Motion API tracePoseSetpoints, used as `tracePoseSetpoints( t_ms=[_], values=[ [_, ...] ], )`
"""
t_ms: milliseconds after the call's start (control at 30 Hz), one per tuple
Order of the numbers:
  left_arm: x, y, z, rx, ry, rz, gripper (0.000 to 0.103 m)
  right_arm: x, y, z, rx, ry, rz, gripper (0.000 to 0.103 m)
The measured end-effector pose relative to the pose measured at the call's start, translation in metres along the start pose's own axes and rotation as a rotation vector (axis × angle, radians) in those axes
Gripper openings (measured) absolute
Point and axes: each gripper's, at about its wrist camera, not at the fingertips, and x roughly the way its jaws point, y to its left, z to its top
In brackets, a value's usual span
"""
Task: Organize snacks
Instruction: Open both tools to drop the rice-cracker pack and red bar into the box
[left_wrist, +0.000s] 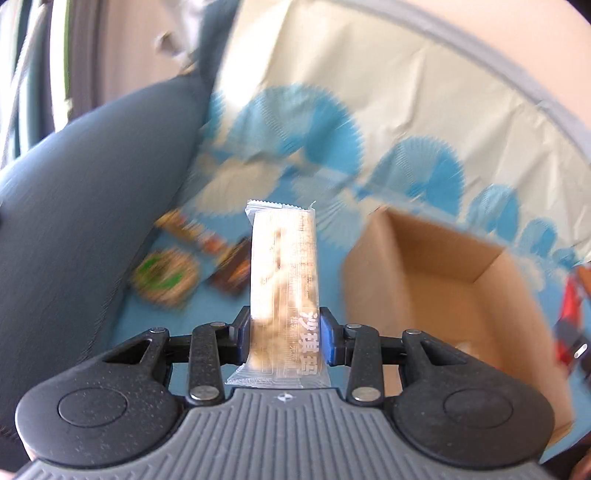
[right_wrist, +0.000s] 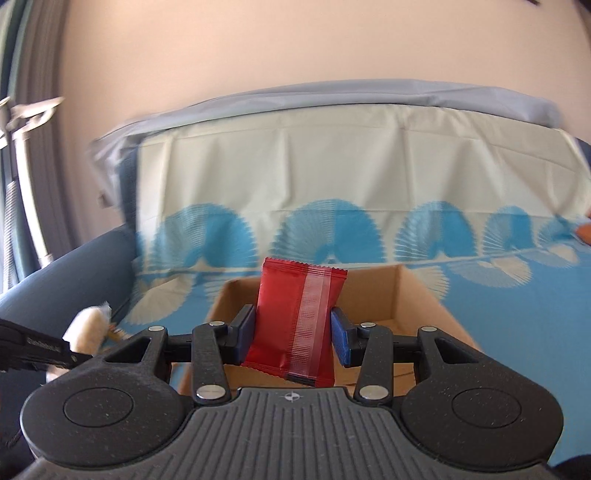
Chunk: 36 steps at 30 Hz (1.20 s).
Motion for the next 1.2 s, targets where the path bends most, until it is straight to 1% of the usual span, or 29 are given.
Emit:
tracePoseSetpoints(
  t_ms=[67, 167, 233, 333, 367, 400, 433, 467, 500, 567, 633, 700, 800, 867, 900, 933, 967, 1033, 1067, 1133, 1167, 1200],
  values=[
    [0.000, -0.027, 0.012, 0.003, -0.025, -0.050, 0.040, 0.000, -0.010, 0.002, 0.040, -0.010, -0.046, 0.045],
    [-0.004, -0.073, 0.031, 0.034, -0.068, -0.137, 0.040, -0.001, -0.020, 0.001, 0.076, -0.027, -0.097, 0.045],
    [-0.007, -0.102, 0.043, 0.061, -0.092, -0.193, 0.040, -0.001, -0.022, 0.000, 0.086, -0.034, -0.117, 0.045],
    [-0.010, -0.141, 0.052, 0.114, -0.116, -0.264, 0.041, 0.002, -0.021, -0.001, 0.078, -0.030, -0.137, 0.046],
    [-0.013, -0.151, 0.053, 0.140, -0.127, -0.278, 0.049, 0.004, -0.020, -0.003, 0.070, -0.023, -0.150, 0.048],
    [-0.014, -0.158, 0.053, 0.164, -0.133, -0.283, 0.058, 0.006, -0.020, -0.003, 0.064, -0.013, -0.167, 0.054],
    [-0.015, -0.162, 0.053, 0.179, -0.142, -0.280, 0.076, 0.007, -0.020, -0.004, 0.064, -0.004, -0.183, 0.060],
    [-0.017, -0.164, 0.050, 0.186, -0.159, -0.276, 0.083, 0.009, -0.021, -0.005, 0.068, 0.003, -0.189, 0.072],
    [-0.020, -0.162, 0.046, 0.189, -0.175, -0.278, 0.083, 0.010, -0.021, -0.006, 0.070, 0.008, -0.190, 0.073],
    [-0.023, -0.147, 0.034, 0.192, -0.203, -0.275, 0.083, 0.013, -0.020, -0.007, 0.058, 0.017, -0.195, 0.074],
    [-0.027, -0.127, 0.017, 0.200, -0.252, -0.240, 0.083, 0.014, -0.018, -0.008, 0.049, 0.023, -0.195, 0.074],
    [-0.030, -0.103, 0.002, 0.210, -0.275, -0.207, 0.082, 0.013, -0.015, -0.010, 0.036, 0.025, -0.195, 0.074],
    [-0.029, -0.061, -0.019, 0.196, -0.243, -0.172, 0.071, 0.013, -0.009, -0.011, 0.016, 0.022, -0.194, 0.074],
    [-0.025, -0.031, -0.031, 0.195, -0.204, -0.144, 0.054, 0.012, -0.004, -0.013, -0.001, 0.019, -0.189, 0.074],
    [-0.023, -0.016, -0.037, 0.202, -0.191, -0.120, 0.048, 0.013, -0.002, -0.013, -0.009, 0.018, -0.186, 0.074],
    [-0.021, -0.003, -0.043, 0.217, -0.183, -0.084, 0.035, 0.012, 0.001, -0.014, -0.019, 0.015, -0.183, 0.074],
    [-0.019, 0.011, -0.048, 0.232, -0.178, -0.046, 0.025, 0.011, 0.003, -0.015, -0.030, 0.011, -0.176, 0.074],
    [-0.017, 0.039, -0.056, 0.248, -0.173, -0.005, 0.017, 0.008, 0.010, -0.018, -0.054, 0.005, -0.162, 0.074],
    [-0.016, 0.051, -0.061, 0.255, -0.174, 0.007, 0.016, 0.008, 0.013, -0.019, -0.065, 0.005, -0.153, 0.073],
    [-0.013, 0.072, -0.073, 0.284, -0.183, 0.026, 0.016, 0.006, 0.019, -0.022, -0.081, 0.009, -0.132, 0.065],
    [-0.009, 0.081, -0.084, 0.305, -0.182, 0.032, 0.016, 0.005, 0.023, -0.024, -0.087, 0.012, -0.118, 0.056],
    [-0.003, 0.091, -0.087, 0.268, -0.142, 0.022, 0.016, 0.005, 0.026, -0.025, -0.090, 0.015, -0.103, 0.046]
  ],
)
